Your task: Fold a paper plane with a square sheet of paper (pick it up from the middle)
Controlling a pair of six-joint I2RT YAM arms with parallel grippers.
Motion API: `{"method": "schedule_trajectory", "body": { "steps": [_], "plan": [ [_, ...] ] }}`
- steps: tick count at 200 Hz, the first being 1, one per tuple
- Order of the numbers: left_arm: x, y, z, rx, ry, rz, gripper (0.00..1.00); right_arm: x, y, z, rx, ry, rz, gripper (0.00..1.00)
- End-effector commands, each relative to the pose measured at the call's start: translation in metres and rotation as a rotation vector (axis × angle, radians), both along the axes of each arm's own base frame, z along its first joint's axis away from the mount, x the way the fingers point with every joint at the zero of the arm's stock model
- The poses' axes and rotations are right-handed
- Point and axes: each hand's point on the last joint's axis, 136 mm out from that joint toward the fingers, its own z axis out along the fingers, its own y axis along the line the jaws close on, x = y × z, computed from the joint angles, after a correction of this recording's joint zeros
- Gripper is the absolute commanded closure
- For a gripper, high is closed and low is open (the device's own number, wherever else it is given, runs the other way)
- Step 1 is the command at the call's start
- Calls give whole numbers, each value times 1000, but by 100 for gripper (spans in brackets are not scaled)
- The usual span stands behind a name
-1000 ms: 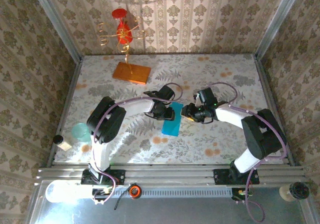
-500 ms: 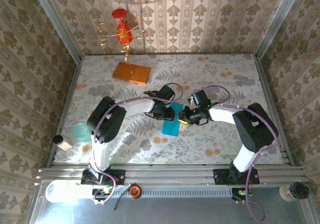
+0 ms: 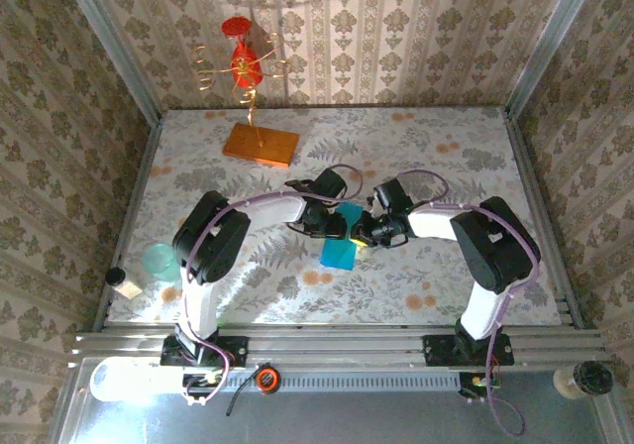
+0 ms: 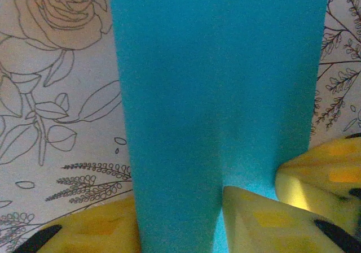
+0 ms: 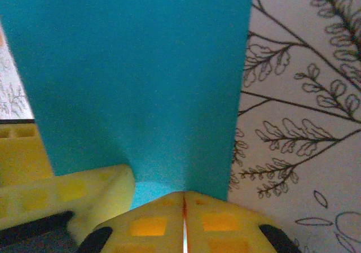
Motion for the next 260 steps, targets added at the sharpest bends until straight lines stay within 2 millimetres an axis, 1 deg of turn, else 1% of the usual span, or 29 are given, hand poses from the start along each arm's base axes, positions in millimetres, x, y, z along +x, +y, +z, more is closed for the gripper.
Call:
{"method": "schedule_trajectory", "body": {
  "steps": [1,26,37,47,59,68,82,94,102,112,125,132,142,152,165,177,201,235,260],
  "plan": [
    [-28,30,-58,146,110,-11,60,-12,-3,-16,-34,51,33,90],
    [-25,31,-52,99,93,26,61,-30,-20,-42,-105,126,61,91],
    [-21,31,-45,83,79,37,61,-37,-27,-50,-139,156,85,93],
    [-16,31,-33,70,59,55,60,-41,-30,-55,-167,175,118,93],
    [-4,33,-11,41,9,90,59,-44,-34,-57,-205,195,160,94],
    [5,36,7,18,-36,123,58,-43,-37,-57,-232,198,182,95],
    [20,44,36,-17,-108,179,54,-40,-40,-56,-263,195,206,95],
    [28,52,55,-38,-153,219,51,-35,-41,-52,-285,183,221,95],
    [31,54,66,-58,-170,232,51,-32,-42,-51,-299,177,228,96],
    [31,52,74,-88,-172,228,52,-30,-43,-49,-317,175,237,96],
    [25,34,83,-174,-133,174,60,-30,-46,-51,-347,189,241,97],
    [21,25,85,-213,-101,152,65,-31,-48,-53,-354,199,242,98],
    [16,10,88,-273,-74,131,68,-33,-48,-56,-355,212,244,99],
    [11,1,87,-318,-49,121,72,-34,-48,-58,-357,217,246,99],
    [9,-6,82,-352,-15,135,79,-34,-49,-59,-363,224,241,99],
    [8,-9,74,-359,14,149,87,-35,-49,-61,-367,227,239,99],
    [3,-16,61,-365,67,151,99,-36,-51,-62,-380,231,233,100],
    [-3,-14,41,-346,124,180,100,-37,-53,-67,-388,240,221,100],
    [-8,-18,33,-358,157,183,100,-40,-53,-70,-390,250,216,100]
  ]
}}
